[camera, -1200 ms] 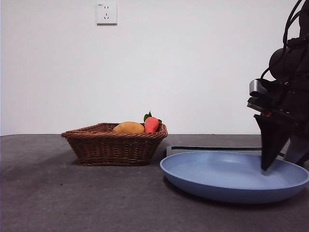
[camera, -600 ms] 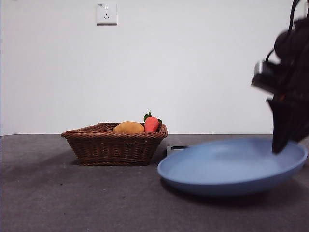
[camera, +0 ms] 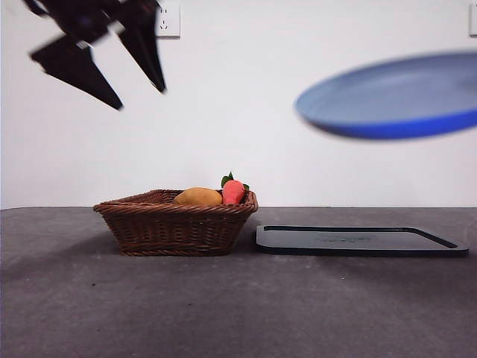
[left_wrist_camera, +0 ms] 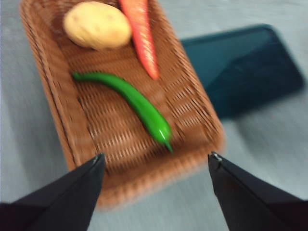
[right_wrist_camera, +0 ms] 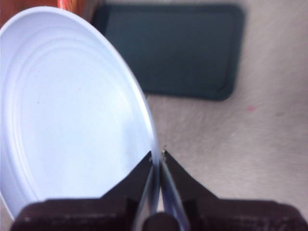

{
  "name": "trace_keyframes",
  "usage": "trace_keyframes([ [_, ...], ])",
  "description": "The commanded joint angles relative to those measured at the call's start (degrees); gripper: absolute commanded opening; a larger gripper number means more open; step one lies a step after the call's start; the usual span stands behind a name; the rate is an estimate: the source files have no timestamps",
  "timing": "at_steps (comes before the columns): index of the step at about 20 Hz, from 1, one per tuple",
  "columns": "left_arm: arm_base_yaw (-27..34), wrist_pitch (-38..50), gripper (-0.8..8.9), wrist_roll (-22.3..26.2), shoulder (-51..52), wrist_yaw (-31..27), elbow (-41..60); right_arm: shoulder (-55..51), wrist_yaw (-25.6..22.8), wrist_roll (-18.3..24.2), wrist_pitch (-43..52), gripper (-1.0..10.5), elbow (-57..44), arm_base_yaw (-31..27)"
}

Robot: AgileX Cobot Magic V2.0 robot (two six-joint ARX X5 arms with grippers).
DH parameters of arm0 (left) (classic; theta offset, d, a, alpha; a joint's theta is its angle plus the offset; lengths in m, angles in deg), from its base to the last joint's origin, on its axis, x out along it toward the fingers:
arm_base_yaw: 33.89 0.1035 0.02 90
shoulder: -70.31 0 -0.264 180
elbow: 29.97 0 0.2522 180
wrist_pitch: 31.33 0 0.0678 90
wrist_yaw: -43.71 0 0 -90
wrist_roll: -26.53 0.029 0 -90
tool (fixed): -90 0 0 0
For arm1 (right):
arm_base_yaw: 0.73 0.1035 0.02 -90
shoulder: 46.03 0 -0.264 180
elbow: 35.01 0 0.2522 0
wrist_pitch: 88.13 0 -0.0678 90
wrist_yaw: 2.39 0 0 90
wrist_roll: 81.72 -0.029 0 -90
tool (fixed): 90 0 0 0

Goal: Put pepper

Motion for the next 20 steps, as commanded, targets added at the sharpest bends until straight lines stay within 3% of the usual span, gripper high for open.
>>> trace_keyframes([
  [1,-1.31,0.22,3.76,-1.55,-7.52,-1.64,-5.77,-4.61,0.15,-1.46,-0.28,0.1,0.92,-1.22],
  [10,-3.58,1.18,3.76,-4.50,-26.34,-4.50,-17.25,-12.92,0.31,-1.66,-4.11,0.1,0.92,-2.32],
  [20,-5.03,3.72,3.76,-6.03,-32.98,-7.74,-17.46,-12.90,0.57,-1.60,-4.44,0.1,0.92,-2.27],
])
